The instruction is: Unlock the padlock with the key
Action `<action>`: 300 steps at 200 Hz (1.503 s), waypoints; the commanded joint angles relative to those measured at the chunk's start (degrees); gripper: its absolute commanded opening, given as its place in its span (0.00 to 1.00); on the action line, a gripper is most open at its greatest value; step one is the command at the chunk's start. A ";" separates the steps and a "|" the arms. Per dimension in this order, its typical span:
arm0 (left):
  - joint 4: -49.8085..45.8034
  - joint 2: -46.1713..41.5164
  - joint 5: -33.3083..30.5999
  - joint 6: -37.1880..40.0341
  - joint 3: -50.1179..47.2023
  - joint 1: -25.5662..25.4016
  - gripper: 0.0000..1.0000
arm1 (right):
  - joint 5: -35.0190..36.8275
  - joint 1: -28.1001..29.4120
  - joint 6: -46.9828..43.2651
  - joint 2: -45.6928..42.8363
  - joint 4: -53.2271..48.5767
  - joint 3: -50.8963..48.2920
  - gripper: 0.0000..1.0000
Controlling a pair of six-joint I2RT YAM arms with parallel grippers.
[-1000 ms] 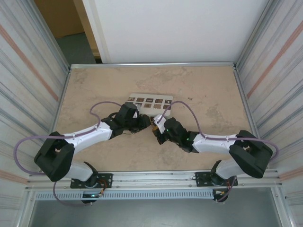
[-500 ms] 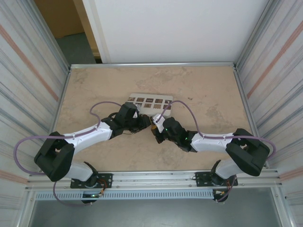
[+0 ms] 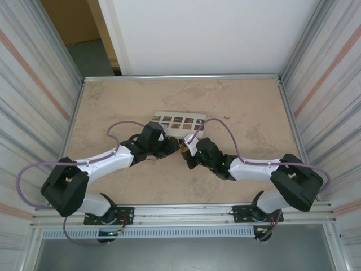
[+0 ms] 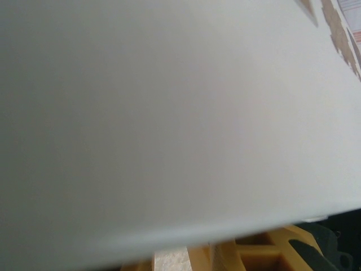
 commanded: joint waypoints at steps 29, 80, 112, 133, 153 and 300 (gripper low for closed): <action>2.37 -2.77 2.20 -0.78 0.66 0.51 0.10 | -2.67 -0.40 0.90 -2.13 0.54 -0.52 0.00; 2.62 -2.77 2.28 -0.80 0.48 0.54 0.10 | -3.78 -0.40 1.25 -2.13 0.31 -0.57 0.00; 2.82 -2.86 2.35 -0.87 0.24 0.49 0.10 | -4.03 -0.91 2.07 -2.20 1.31 -0.66 0.00; 2.77 -2.99 2.38 -0.87 0.10 0.55 0.10 | -4.82 -1.60 2.81 -1.88 2.30 -0.45 0.00; 2.76 -3.12 2.47 -0.78 -0.01 0.56 0.10 | -5.11 -2.14 3.34 -1.23 2.59 -0.16 0.00; 3.86 -3.34 2.30 -1.13 -0.78 0.49 0.09 | -8.53 -2.45 2.92 -0.86 1.97 1.16 0.00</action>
